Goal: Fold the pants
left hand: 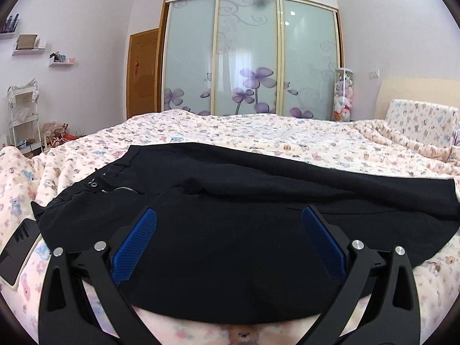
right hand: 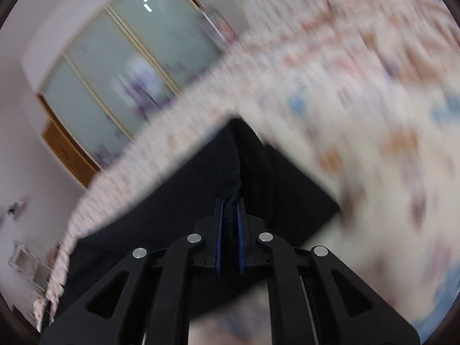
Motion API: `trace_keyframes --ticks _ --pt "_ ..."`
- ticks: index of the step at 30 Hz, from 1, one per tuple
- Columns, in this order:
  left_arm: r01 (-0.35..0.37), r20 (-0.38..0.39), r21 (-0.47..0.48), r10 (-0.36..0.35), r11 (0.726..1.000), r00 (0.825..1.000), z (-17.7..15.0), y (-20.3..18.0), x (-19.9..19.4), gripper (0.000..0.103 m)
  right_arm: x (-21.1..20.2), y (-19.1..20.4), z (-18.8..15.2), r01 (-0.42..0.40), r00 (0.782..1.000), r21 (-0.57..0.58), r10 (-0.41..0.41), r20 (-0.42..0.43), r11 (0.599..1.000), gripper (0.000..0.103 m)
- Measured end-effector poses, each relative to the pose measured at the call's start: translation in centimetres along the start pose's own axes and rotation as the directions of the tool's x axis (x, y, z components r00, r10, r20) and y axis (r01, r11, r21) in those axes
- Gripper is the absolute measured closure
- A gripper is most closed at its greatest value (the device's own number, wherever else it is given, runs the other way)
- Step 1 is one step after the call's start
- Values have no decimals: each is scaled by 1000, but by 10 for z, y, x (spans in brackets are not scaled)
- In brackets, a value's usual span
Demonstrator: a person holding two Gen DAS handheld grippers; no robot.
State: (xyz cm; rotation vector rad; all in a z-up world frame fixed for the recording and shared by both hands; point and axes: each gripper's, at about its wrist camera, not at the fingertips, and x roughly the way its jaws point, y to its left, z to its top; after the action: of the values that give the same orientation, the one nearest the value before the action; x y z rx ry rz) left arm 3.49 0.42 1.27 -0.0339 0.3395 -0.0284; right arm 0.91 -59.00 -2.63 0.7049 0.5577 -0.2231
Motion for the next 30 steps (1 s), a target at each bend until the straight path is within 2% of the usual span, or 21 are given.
trace_keyframes --ticks 1,4,6,7,9,10,13,15,17,18,22,24,26,30 --pt "-1 -1 -5 1 1000 1000 0 1 -2 2 -2 1 -2 16 1000 9 -16 -19 1000 93" --pt "-13 9 -29 13 999 1000 -3 7 -8 2 -19 8 -1 78 997 5 -78 -16 997 82" --pt "-25 27 -47 26 999 999 -4 11 -12 2 -33 14 1 98 995 10 -98 7 995 69" --pt "-29 38 -58 31 998 999 -4 13 -14 2 -41 17 -1 91 996 18 -91 20 996 65" --pt "-31 56 -79 35 996 998 -6 17 -18 2 -54 27 -3 21 999 68 -23 34 997 38" --pt "-28 60 -86 33 996 998 -7 19 -19 2 -55 33 -4 -39 999 91 36 30 995 37" --pt "-23 59 -85 28 996 998 -8 21 -20 2 -38 59 -14 -209 974 186 221 -43 960 40" --pt "-13 35 -66 15 998 999 -9 18 -18 2 -18 73 -23 -265 950 246 295 -96 932 50" --pt "2 7 -43 -2 999 1000 -9 14 -15 2 14 89 -33 -279 927 324 341 -154 904 53" --pt "2 0 -34 -2 999 1000 -10 12 -14 2 29 95 -37 -270 921 354 347 -177 895 57" --pt "-3 -8 -7 3 1000 1000 -11 6 -13 2 77 115 -46 -241 904 422 361 -231 874 59" --pt "-4 -17 -2 4 1000 1000 -11 6 -11 2 87 116 -48 -224 908 457 355 -222 861 59" --pt "1 -29 -3 -1 1000 1000 -10 6 -7 2 94 113 -46 -201 924 491 331 -193 847 59" --pt "18 -39 -41 -20 999 999 -9 12 -5 2 98 102 -46 -171 956 541 272 -110 823 69"
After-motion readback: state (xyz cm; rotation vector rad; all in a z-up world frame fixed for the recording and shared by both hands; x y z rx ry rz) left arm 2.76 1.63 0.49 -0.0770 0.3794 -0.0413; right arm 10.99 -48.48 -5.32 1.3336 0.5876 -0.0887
